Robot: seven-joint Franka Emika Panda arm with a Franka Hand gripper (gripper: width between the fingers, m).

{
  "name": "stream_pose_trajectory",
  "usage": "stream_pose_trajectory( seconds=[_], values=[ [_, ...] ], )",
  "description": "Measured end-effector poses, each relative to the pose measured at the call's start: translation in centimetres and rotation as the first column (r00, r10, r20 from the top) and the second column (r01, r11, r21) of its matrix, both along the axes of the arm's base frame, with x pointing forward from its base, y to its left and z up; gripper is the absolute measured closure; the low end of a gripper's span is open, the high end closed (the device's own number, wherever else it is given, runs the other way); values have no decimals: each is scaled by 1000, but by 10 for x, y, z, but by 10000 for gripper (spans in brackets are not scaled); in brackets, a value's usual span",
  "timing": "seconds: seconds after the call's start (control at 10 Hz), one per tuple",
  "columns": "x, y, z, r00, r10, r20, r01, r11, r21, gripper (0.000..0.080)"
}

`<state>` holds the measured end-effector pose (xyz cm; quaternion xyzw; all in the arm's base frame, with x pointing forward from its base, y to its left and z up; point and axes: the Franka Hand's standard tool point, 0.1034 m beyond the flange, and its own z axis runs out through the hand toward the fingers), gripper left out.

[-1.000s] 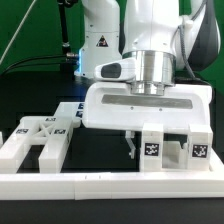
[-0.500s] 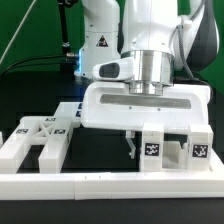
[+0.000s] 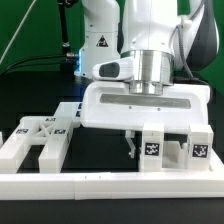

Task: Assemble chair

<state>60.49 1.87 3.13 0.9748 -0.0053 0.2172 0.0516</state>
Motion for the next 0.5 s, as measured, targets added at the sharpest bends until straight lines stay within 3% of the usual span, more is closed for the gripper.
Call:
stream_pose_trajectory(
  seconds=[0.2,0.3,0.5],
  values=[
    [-16,-33,16,998,31,-46,-31,1000,1,765],
    [-26,-42,25,994,22,-109,-18,999,34,765],
    [-31,-33,50,974,-29,-223,56,992,115,765]
  ],
)
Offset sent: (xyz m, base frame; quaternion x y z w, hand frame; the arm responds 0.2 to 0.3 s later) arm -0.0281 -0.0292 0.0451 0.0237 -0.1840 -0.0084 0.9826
